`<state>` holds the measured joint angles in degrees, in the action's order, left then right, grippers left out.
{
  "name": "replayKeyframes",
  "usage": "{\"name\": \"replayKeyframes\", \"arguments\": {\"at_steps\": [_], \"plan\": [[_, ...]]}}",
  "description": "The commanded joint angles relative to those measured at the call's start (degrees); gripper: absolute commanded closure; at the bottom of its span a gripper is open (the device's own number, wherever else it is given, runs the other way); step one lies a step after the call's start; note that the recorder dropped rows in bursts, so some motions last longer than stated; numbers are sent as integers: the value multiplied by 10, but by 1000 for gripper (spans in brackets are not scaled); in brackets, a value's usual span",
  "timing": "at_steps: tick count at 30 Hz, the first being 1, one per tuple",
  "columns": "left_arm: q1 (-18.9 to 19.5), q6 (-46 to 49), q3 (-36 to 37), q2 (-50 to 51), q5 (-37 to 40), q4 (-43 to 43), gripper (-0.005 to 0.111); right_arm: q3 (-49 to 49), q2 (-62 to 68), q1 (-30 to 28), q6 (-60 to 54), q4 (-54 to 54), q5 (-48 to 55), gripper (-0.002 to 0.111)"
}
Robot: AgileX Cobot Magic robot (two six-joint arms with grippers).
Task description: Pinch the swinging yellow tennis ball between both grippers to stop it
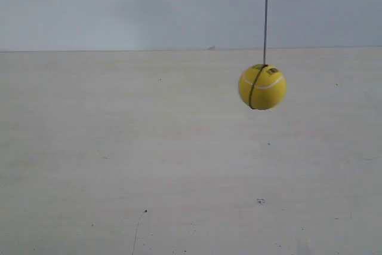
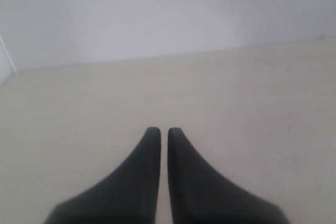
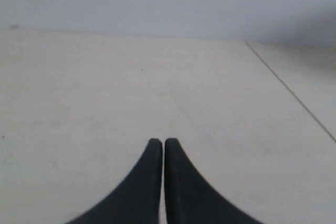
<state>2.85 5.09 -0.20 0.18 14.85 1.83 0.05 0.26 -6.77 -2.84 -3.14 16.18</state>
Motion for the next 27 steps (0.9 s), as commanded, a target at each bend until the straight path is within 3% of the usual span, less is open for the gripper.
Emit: {"name": "replayKeyframes", "arguments": {"at_steps": [1,7,10,13,15,20,23,27], "plan": [[2,4,2,-2,-115,-65,102,0,-3,1,-1,-2,-117,108],[2,-38,2,-2,-327,-97,102,0,-3,1,0,0,-240,108],[2,-159,2,-2,-412,-96,102,0,-3,1,48,0,-318,108],[2,-301,2,-2,-447,-85,102,0,-3,1,225,0,-366,108],[2,-361,2,-2,-467,-22,102,0,-3,1,293,-16,-399,108],[2,-498,-18,26,-531,179,102,0,-3,1,342,-115,-438,108],[2,-585,-71,90,-544,326,102,-14,9,1,398,-193,-451,108],[2,-667,-140,218,-645,497,102,-38,79,1,530,-359,-522,108]]}}
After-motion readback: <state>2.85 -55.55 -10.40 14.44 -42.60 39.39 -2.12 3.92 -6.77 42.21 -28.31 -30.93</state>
